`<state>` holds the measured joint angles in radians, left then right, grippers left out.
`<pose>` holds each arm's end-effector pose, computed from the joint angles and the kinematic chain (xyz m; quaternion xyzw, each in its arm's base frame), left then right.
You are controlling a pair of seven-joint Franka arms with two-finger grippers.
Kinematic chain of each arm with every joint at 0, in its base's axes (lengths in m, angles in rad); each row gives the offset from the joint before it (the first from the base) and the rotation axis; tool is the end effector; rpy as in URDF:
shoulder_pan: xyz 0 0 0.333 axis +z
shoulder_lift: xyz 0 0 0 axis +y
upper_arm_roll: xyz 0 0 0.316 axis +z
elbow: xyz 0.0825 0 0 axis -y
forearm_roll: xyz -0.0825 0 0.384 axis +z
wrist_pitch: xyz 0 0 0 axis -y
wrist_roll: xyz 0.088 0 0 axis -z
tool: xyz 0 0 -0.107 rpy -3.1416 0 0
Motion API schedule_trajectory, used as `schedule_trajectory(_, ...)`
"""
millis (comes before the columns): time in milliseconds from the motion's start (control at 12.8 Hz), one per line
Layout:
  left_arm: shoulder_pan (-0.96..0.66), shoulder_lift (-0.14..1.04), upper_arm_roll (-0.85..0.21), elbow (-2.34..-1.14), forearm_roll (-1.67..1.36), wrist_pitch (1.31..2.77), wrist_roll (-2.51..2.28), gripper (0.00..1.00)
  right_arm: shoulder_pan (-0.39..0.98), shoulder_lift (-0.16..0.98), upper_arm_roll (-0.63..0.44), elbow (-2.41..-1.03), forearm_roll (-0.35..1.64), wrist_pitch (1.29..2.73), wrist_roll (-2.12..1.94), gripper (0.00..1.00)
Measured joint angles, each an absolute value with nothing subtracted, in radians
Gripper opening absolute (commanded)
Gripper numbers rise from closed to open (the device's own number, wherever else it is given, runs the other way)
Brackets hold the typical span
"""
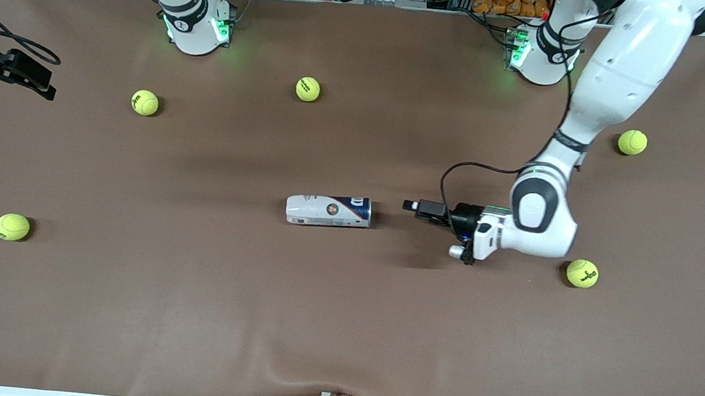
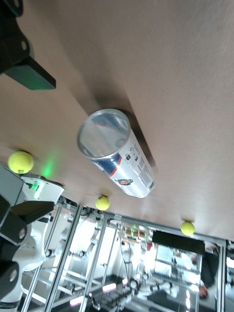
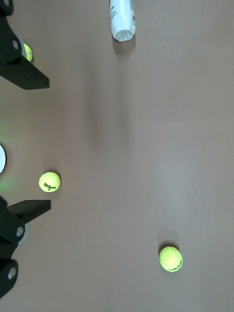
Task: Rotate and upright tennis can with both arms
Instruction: 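Move the left gripper to the can's closed end and grasp it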
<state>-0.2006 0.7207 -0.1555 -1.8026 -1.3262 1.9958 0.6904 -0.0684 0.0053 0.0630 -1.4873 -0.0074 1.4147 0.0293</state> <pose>0.5658 -0.2686 0.1518 0.8275 -0.0238 -0.1237 0.5471 0.5399 -0.0039 0.6473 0.9991 -0.0178 -0.0389 0.0040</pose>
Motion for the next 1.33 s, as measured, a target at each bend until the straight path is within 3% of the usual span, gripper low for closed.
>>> schedule_trajectory(1098, -0.321, 0.788, -0.157, -1.726, -1.513, 2.072, 0.716, 1.00, -0.064, 0.002, -0.011, -1.487, 0.026, 1.447, -0.062, 1.00)
schedule_trajectory(1176, -0.327, 0.803, -0.158, -1.714, -1.521, 2.081, 0.716, 0.87, -0.054, 0.002, -0.010, -1.487, 0.026, 1.447, -0.038, 1.00)
schedule_trajectory(1333, -0.348, 0.829, -0.158, -1.697, -1.542, 2.097, 0.716, 0.44, -0.037, 0.002, -0.008, -1.487, 0.026, 1.446, -0.010, 1.00)
